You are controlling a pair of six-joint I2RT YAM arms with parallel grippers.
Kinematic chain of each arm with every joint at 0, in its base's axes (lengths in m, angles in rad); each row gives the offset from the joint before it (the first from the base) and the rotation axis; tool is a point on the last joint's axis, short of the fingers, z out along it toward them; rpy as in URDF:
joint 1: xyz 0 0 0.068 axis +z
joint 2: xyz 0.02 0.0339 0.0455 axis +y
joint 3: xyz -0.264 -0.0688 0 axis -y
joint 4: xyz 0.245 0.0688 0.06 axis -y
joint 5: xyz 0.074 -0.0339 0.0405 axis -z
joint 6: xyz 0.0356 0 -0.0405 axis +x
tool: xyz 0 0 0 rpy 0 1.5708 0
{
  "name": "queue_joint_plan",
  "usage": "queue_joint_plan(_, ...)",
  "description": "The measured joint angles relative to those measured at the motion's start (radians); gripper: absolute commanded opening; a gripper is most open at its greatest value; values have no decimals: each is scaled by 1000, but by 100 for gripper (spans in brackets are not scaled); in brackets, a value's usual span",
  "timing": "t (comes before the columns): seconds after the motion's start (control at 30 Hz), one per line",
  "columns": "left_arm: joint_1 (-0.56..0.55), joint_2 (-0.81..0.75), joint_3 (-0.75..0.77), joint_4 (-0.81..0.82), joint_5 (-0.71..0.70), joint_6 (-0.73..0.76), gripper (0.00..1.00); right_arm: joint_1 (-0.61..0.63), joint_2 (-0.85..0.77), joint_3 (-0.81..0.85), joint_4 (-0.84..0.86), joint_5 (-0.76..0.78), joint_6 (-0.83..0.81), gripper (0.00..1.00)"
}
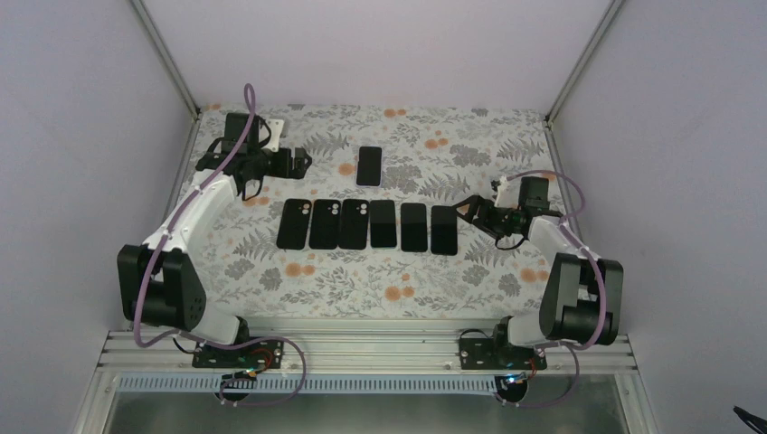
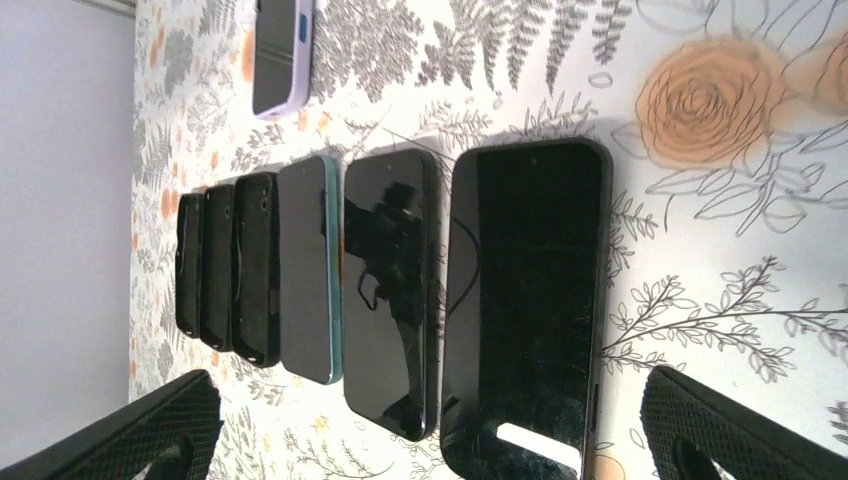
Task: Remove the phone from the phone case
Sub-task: Place the phone at the center of the board.
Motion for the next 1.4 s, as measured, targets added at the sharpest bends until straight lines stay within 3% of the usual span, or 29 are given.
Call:
queue_joint_plan(0.37,-66,-10,224,43,-76,55,100,-32,-256,6,-19,2,-3,99)
queue_joint_plan(0.53,-170,130,336,40,-122,74,100,-33,-319,8,-18,14,-10,99)
queue_joint_plan(0.77,-253,249,298,93,-161,-10,100,-48,-374,8,-14,40,-14,99)
queue_joint_plan(1.0,-338,481,441,86,-245,-55,100,-67,-404,8,-8,56,-19,99)
queue_joint_plan(1.4,-370,696,587,34,-297,-138,100,-106,-452,-8,14,68,-21,99)
